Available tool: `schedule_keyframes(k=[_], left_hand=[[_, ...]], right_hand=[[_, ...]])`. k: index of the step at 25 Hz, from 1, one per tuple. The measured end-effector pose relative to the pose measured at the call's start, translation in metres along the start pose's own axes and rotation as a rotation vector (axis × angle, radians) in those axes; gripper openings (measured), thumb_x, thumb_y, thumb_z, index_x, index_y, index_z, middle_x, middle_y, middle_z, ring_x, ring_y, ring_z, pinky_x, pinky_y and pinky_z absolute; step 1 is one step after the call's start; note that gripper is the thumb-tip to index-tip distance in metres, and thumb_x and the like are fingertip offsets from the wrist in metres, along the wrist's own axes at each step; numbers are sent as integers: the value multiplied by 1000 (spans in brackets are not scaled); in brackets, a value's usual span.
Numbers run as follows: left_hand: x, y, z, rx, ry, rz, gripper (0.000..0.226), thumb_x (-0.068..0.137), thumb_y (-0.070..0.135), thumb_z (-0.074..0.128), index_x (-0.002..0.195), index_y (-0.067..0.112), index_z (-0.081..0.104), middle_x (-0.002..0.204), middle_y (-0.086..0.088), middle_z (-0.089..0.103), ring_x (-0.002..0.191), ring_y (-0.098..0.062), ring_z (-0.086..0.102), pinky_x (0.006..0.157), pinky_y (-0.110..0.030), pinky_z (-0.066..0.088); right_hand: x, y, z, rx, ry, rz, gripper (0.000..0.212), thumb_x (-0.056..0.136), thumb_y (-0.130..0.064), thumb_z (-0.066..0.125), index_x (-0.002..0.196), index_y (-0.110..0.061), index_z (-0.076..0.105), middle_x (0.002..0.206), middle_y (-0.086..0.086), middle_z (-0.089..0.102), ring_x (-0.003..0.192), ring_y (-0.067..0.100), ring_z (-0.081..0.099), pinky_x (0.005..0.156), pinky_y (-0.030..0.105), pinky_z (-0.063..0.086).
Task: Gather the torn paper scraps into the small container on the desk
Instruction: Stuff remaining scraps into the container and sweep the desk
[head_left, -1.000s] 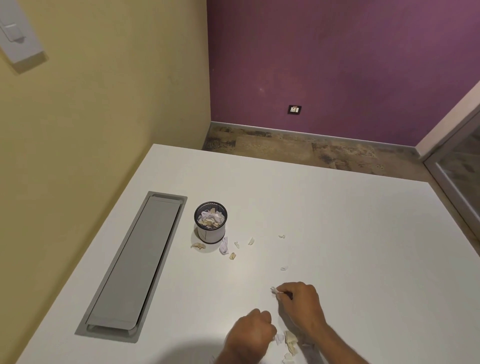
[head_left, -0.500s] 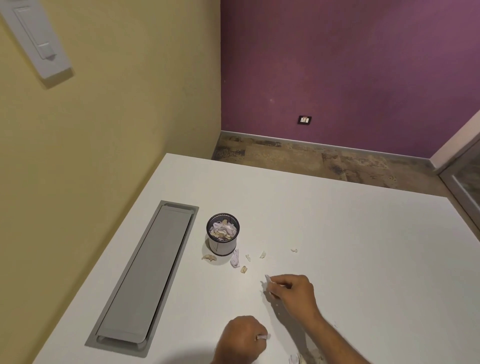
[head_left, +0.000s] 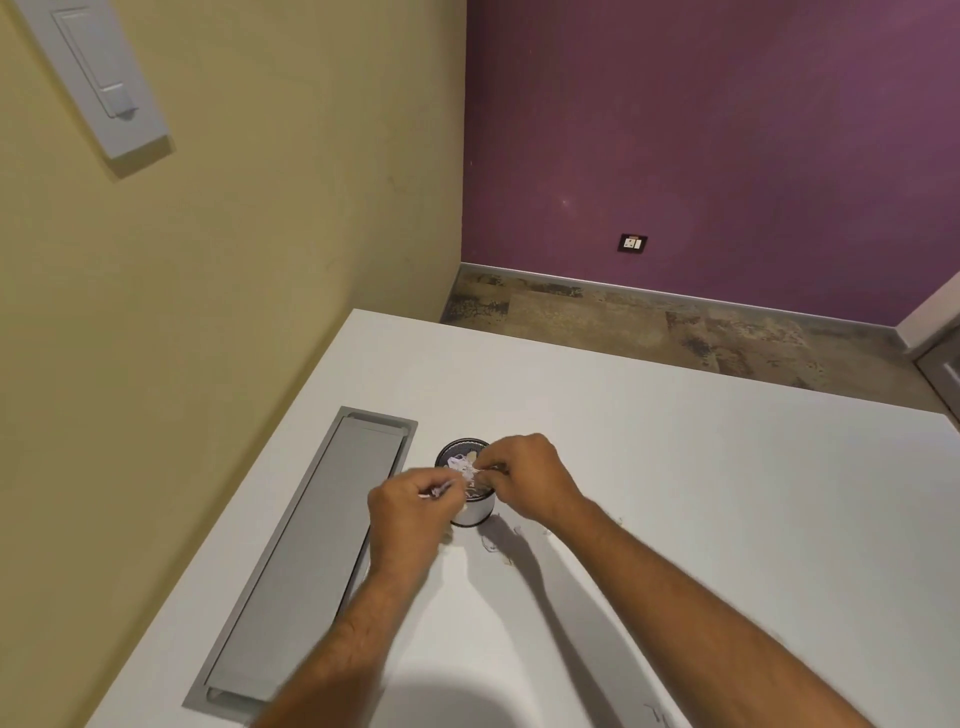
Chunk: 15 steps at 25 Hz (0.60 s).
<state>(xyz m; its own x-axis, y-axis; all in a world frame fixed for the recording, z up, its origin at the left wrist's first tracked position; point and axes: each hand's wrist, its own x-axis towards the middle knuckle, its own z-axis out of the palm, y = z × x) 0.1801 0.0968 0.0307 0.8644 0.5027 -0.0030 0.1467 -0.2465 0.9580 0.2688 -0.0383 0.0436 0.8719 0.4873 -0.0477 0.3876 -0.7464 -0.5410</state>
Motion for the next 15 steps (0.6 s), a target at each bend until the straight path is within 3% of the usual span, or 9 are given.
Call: schedule_keyframes(k=[3, 5, 11, 15], left_hand=[[25, 7, -7, 62, 24, 6, 23, 71, 3, 75, 65, 26, 78, 64, 12, 74, 64, -10, 70, 62, -23, 57], [39, 7, -9, 133, 7, 20, 18, 71, 4, 74, 69, 21, 79, 62, 10, 73, 60, -11, 68, 62, -25, 57], [65, -3, -8, 302, -113, 9, 15, 68, 7, 74, 67, 21, 78, 60, 7, 72, 58, -10, 67, 61, -24, 57], [74, -1, -6, 368, -139, 47, 12, 68, 12, 75, 67, 23, 78, 57, 12, 69, 57, -4, 65, 57, -21, 55]], right_hand=[[20, -14, 5, -360, -205, -117, 21, 83, -10, 58, 93, -18, 75, 93, 10, 73, 88, 31, 65, 74, 34, 53], [30, -20, 10, -492, -310, -115, 19, 83, -9, 57, 93, -14, 73, 91, 12, 68, 80, 31, 61, 65, 32, 47], [47, -25, 24, -564, -452, -101, 15, 88, -9, 54, 98, -7, 66, 90, 10, 60, 83, 32, 57, 65, 32, 40], [54, -26, 30, -548, -506, -91, 22, 89, -7, 50, 108, -2, 60, 105, 15, 63, 95, 35, 61, 68, 33, 42]])
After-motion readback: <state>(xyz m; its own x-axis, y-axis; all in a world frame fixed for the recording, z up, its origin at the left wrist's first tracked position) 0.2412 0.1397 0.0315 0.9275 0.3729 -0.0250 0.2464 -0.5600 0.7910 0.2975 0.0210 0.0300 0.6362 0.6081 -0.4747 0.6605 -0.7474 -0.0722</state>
